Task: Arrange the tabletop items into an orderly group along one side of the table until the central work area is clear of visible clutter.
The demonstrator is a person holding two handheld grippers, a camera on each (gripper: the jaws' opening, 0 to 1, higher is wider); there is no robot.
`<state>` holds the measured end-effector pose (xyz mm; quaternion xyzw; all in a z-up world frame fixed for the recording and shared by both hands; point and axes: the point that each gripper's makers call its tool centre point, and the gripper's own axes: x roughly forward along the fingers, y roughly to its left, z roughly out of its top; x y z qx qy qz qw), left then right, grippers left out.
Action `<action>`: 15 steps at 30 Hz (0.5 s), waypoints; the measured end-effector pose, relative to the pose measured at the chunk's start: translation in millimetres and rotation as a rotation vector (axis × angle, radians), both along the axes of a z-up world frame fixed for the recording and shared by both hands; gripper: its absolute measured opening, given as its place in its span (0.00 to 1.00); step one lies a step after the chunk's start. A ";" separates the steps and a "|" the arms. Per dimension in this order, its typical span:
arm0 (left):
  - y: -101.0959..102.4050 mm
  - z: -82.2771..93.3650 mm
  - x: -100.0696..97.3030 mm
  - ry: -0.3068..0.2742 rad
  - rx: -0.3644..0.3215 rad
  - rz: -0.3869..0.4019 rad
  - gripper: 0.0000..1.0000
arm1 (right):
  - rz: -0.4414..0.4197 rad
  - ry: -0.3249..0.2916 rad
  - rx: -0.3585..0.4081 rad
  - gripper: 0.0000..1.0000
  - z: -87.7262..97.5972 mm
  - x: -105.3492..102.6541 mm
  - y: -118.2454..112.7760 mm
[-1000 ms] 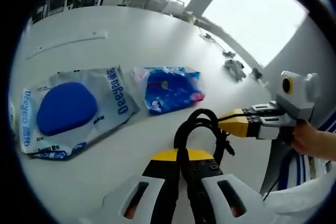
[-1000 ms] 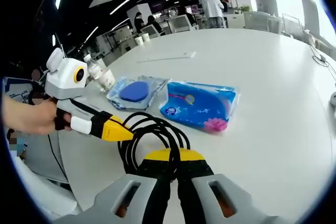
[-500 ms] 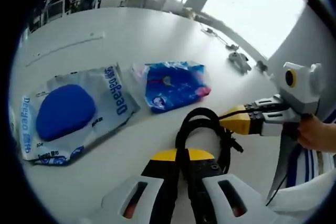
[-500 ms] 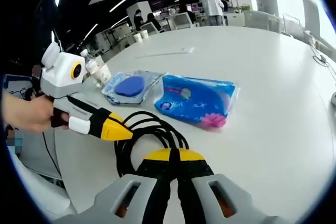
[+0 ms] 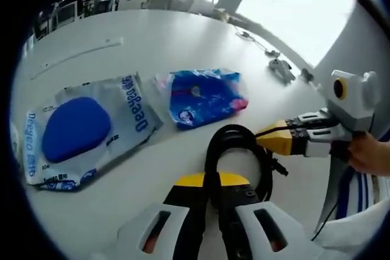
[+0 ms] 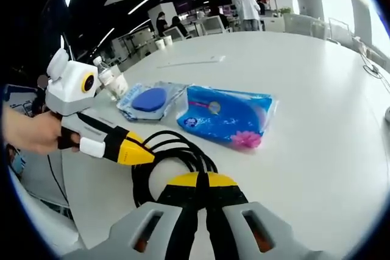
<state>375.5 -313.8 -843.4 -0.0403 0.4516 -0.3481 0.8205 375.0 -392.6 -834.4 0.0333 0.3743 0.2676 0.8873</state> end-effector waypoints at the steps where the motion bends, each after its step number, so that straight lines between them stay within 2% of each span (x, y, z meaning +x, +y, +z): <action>1: 0.0 -0.1 -0.1 -0.004 0.002 -0.003 0.01 | 0.000 -0.001 0.000 0.00 0.0 0.0 0.0; 4: -0.8 -0.9 0.9 -0.041 0.019 -0.030 0.03 | -0.002 -0.006 -0.005 0.00 0.1 0.0 0.0; 6: 2.2 -0.7 3.1 -0.058 0.050 -0.018 0.07 | 0.001 -0.020 -0.019 0.00 1.0 -0.6 -0.2; 8: 3.3 -0.4 3.1 -0.069 0.058 -0.025 0.15 | 0.022 -0.053 -0.043 0.01 3.5 -0.4 0.3; 10: 7.1 1.4 4.2 -0.072 0.056 -0.001 0.24 | 0.046 -0.107 -0.057 0.08 10.4 1.7 2.2; 11: 11.4 3.1 4.0 -0.075 0.068 0.012 0.30 | 0.050 -0.107 -0.054 0.13 13.4 -0.5 3.1; 13: 15.0 9.5 3.8 -0.093 0.060 0.028 0.45 | 0.055 -0.142 -0.071 0.22 21.3 0.6 1.0; 14: 15.0 14.6 5.3 -0.116 0.043 0.035 0.52 | 0.052 -0.160 -0.059 0.29 26.0 1.1 1.5; 15: 15.6 19.4 6.1 -0.134 0.029 0.039 0.62 | 0.054 -0.175 -0.048 0.42 30.1 1.0 2.0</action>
